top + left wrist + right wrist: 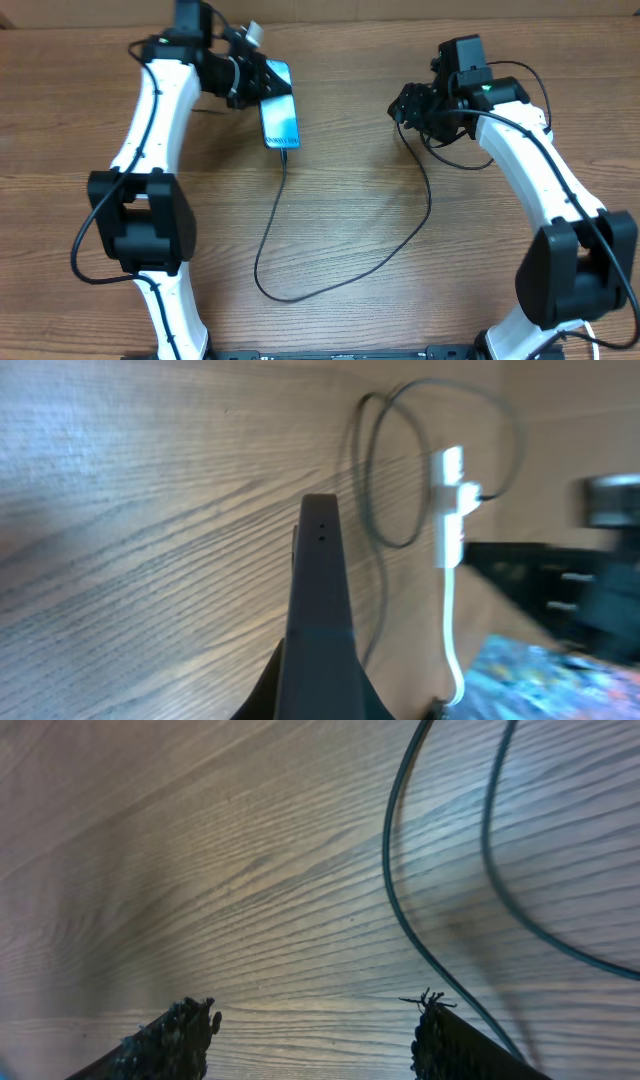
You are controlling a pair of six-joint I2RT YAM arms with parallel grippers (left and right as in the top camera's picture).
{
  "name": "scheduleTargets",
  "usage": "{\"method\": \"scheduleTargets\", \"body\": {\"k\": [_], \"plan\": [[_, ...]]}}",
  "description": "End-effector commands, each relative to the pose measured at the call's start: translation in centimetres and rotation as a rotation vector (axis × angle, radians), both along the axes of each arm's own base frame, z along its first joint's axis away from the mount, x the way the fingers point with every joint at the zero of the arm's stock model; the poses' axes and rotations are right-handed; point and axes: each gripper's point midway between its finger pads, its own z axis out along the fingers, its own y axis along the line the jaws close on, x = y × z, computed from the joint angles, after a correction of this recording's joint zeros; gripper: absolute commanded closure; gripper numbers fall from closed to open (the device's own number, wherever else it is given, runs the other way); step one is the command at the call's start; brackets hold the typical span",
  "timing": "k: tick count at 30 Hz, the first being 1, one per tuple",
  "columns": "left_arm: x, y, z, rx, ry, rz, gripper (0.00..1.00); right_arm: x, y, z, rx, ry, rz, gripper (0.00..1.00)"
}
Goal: Plug charger to phone and switch on socket
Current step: 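Lower the phone with the left gripper onto the table center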
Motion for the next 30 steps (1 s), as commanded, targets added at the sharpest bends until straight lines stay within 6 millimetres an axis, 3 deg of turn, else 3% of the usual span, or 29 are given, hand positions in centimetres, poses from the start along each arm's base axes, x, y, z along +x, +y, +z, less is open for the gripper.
{"method": "scheduleTargets", "body": {"k": [1,7,15,23,30], "plan": [[-0.8,-1.0,-2.5,0.075,0.017,-0.004,0.96,0.2,-1.0,1.2,-0.051,-0.038,-0.026,0.33],[-1.6,-3.3,-6.5,0.049,0.098,0.060,0.96,0.0,-1.2,1.1,-0.060,-0.029,-0.029,0.33],[-3.1,-3.8,-10.0,0.044,0.147,0.080,0.96,-0.1,-1.9,0.8,-0.097,-0.021,-0.047,0.33],[-4.5,-3.3,-12.4,0.090,0.185,0.091,0.96,-0.2,-1.9,0.7,-0.098,-0.016,-0.046,0.33],[-5.1,-3.1,-13.3,0.098,0.199,0.092,0.96,-0.2,-1.9,0.7,-0.098,-0.016,-0.046,0.33]]}}
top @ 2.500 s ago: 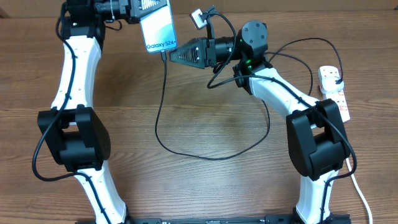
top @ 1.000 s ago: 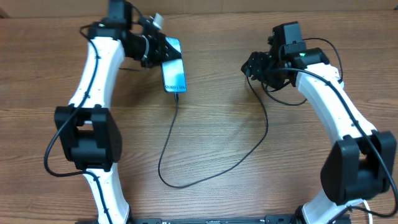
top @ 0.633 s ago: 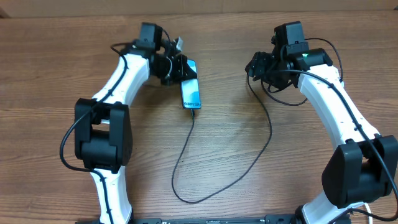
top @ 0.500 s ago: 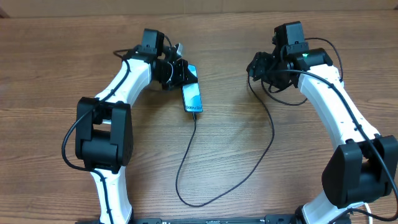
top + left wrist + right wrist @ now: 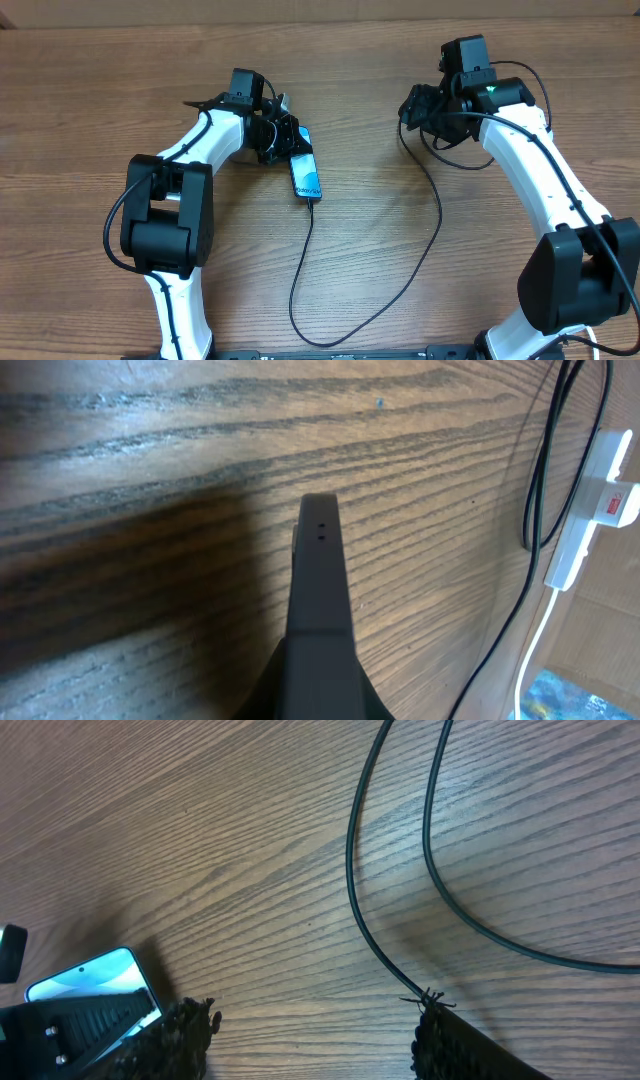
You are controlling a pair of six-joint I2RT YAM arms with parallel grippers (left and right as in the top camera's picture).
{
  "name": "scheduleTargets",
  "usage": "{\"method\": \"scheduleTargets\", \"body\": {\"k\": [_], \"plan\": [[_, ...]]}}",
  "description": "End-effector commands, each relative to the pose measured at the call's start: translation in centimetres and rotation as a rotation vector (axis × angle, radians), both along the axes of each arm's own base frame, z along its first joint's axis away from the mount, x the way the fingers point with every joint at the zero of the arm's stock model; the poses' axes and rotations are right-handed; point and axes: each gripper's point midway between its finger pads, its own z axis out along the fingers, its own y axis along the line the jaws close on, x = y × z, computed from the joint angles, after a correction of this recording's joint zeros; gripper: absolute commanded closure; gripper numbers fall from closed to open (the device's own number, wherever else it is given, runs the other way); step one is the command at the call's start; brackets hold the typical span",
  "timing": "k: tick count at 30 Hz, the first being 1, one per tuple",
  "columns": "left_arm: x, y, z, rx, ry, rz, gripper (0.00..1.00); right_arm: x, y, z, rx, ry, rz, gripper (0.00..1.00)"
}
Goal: Plug charger to phone and switch on socket
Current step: 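Lower the phone with the left gripper onto the table center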
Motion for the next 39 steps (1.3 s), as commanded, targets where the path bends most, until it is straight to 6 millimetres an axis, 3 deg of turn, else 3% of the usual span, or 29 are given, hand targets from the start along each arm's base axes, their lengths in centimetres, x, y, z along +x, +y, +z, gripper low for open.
{"method": "scheduleTargets", "body": {"k": [1,15,31,39], "plan": [[-0.55,-0.32,-0.21,-0.002,0.009,0.001,0.96,0.22,-0.23,0.91,-0.012,-0.028,-0.003,0.33],[-1.05,-0.06,-0.99,0.011,0.021,0.005,0.96,0.12,-0.19,0.87,-0.010,-0.023,-0.001,0.32],[-1.35,0.09,-1.16,0.021,0.037,0.007,0.79,0.04,-0.21,0.82,-0.011,-0.020,-0.002,0.32],[-1.39,0.10,-1.18,0.021,0.039,0.006,0.78,0.05,-0.21,0.83,-0.011,-0.020,-0.001,0.32]]}}
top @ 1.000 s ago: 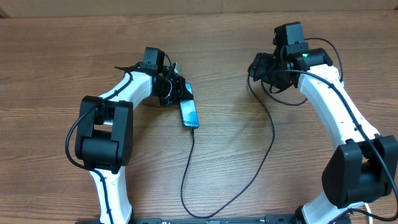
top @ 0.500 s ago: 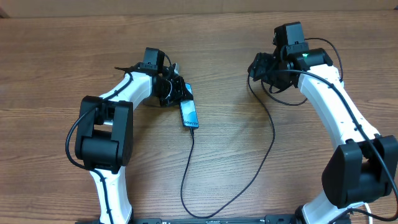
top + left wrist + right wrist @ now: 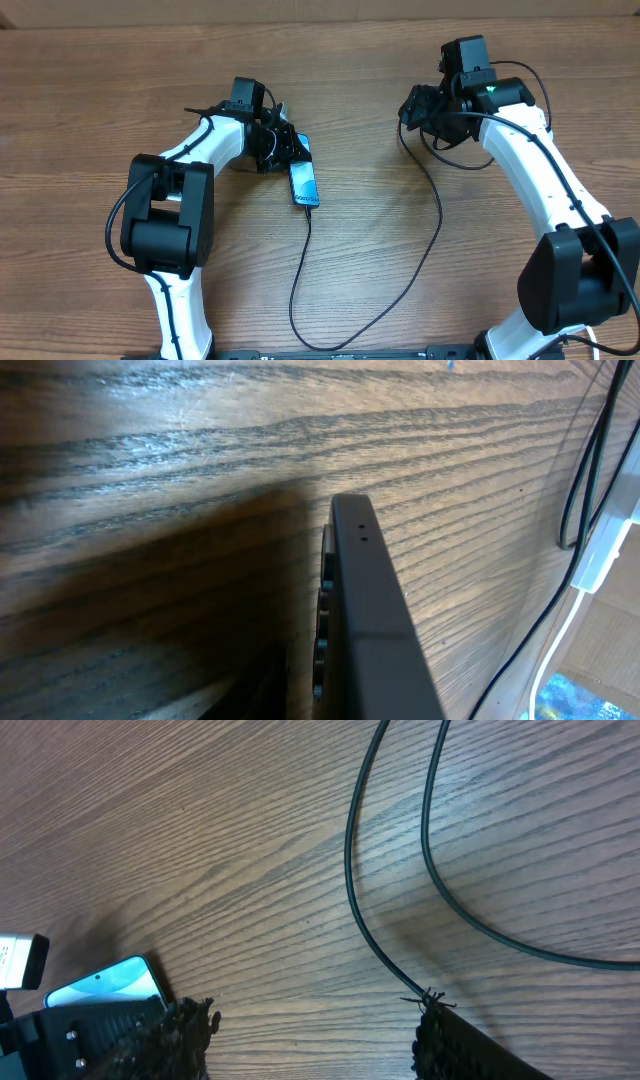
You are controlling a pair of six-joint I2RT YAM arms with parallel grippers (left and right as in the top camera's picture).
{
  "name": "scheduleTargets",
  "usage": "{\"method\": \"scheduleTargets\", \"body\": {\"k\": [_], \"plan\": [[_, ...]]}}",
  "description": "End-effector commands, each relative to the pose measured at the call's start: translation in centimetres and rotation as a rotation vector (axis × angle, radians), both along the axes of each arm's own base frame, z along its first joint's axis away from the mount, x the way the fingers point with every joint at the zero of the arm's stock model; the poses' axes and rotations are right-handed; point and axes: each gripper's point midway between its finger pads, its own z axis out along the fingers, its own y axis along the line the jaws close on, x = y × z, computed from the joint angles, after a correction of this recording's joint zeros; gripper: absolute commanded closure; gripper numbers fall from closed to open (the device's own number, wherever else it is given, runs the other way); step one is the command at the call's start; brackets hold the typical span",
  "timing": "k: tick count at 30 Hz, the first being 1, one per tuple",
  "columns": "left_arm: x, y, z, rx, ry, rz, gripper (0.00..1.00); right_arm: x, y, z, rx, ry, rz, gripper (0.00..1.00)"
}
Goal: Plug charger to phone and switch on socket
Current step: 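Lower the phone with the left gripper onto the table center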
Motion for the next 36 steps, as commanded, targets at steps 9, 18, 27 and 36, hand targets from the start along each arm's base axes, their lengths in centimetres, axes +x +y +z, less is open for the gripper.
{"method": "scheduleTargets", "body": {"k": [9,18,27,36], "plan": [[-0.2,-0.4,0.4,-0.009,0.004,-0.002,0.72,0.1,-0.3,0.8,-0.014,-0.022,-0.003,0.32],[-0.3,-0.2,0.2,0.004,0.012,0.001,0.68,0.1,-0.3,0.7,-0.014,-0.021,-0.003,0.32],[-0.5,0.4,-0.3,0.047,0.022,0.012,0.63,0.1,-0.3,0.7,-0.014,-0.021,-0.003,0.32],[-1.0,1.4,-1.0,0.114,0.048,0.026,0.53,0.1,-0.3,0.7,-0.014,-0.020,-0.003,0.32]]}}
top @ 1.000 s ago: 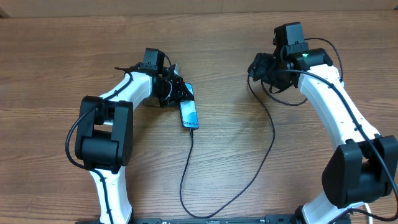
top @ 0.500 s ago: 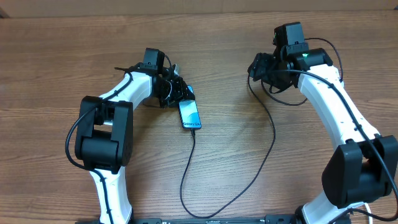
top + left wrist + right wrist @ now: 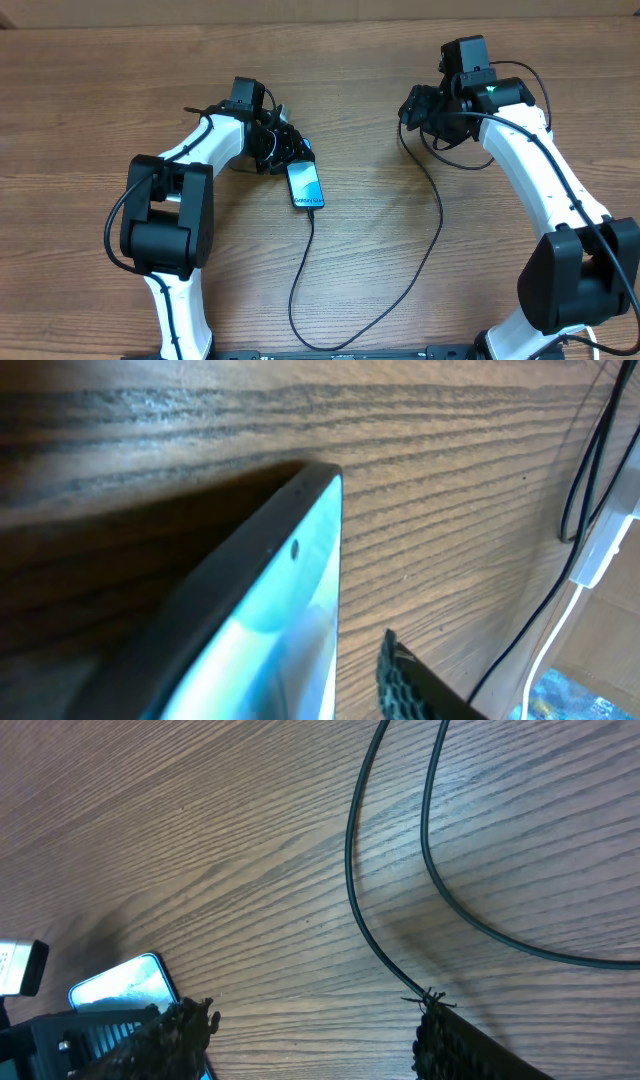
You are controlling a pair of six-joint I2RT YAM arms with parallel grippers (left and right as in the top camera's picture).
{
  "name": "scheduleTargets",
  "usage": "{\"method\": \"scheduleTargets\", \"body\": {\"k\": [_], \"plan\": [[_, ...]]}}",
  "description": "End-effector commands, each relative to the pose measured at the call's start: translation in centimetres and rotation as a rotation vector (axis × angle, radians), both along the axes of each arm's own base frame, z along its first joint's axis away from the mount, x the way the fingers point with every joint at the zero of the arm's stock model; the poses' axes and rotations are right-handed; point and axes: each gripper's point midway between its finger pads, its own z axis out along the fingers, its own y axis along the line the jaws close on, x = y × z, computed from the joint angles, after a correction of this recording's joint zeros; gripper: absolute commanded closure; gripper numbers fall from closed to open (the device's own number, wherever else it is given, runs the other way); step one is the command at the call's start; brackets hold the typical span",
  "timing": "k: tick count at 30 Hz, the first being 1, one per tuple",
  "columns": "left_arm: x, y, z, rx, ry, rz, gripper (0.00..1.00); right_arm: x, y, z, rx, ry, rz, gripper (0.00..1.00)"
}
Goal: Plug charger to phone and switch on socket
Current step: 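Lower the phone with the left gripper onto the table center, then open the left gripper and release the phone face up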
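The phone [image 3: 305,185] lies screen up on the table left of centre, and its lit screen [image 3: 270,630] fills the lower left wrist view. The black charger cable [image 3: 300,280] is plugged into its near end and loops round toward my right arm. My left gripper [image 3: 288,150] sits at the phone's far end, open; one finger [image 3: 405,685] shows apart from the phone and the other is hidden behind it. A white socket strip [image 3: 603,545] shows at that view's right edge. My right gripper [image 3: 312,1010] hangs open over bare wood beside the cable [image 3: 365,930].
A white cord [image 3: 548,655] runs from the socket strip. Cable loops lie under my right arm [image 3: 520,150]. The phone [image 3: 120,985] and my left gripper's body show at the lower left of the right wrist view. The table's far edge runs along the top of the overhead view.
The phone, standing tilted on its edge between my left fingers before, now lies flat with its screen up. My left gripper has opened off it. The right arm has not moved.
My left gripper held the plugged-in phone at the far left of the table. Then it held the phone on edge nearer the middle, the cable trailing after it. The phone then leaned over, and now lies flat, let go. My right gripper stayed open throughout.
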Motion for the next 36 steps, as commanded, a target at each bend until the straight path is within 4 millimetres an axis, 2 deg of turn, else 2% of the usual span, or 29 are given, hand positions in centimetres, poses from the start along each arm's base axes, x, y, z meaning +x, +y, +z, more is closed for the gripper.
{"method": "scheduleTargets", "body": {"k": [1,9,20,27,30,36], "plan": [[-0.3,1.2,-1.2,0.104,0.010,0.019,0.52,0.1,-0.3,0.7,-0.014,-0.022,-0.004,0.32],[-0.7,1.7,-1.5,0.132,0.029,0.024,0.44,0.1,-0.3,0.7,-0.014,-0.022,-0.004,0.32],[-1.2,2.5,-1.9,0.183,0.050,0.031,0.39,0.1,-0.3,0.7,-0.014,-0.021,-0.004,0.32],[-1.4,2.8,-2.1,0.199,0.059,0.032,0.33,0.1,-0.3,0.7,-0.014,-0.021,-0.004,0.31],[-1.7,3.4,-2.4,0.239,0.069,0.038,0.31,0.1,-0.3,0.7,-0.014,-0.021,-0.004,0.23],[-1.9,3.6,-2.5,0.249,0.079,0.038,0.30,0.1,-0.3,0.7,-0.014,-0.021,-0.004,0.21]]}}
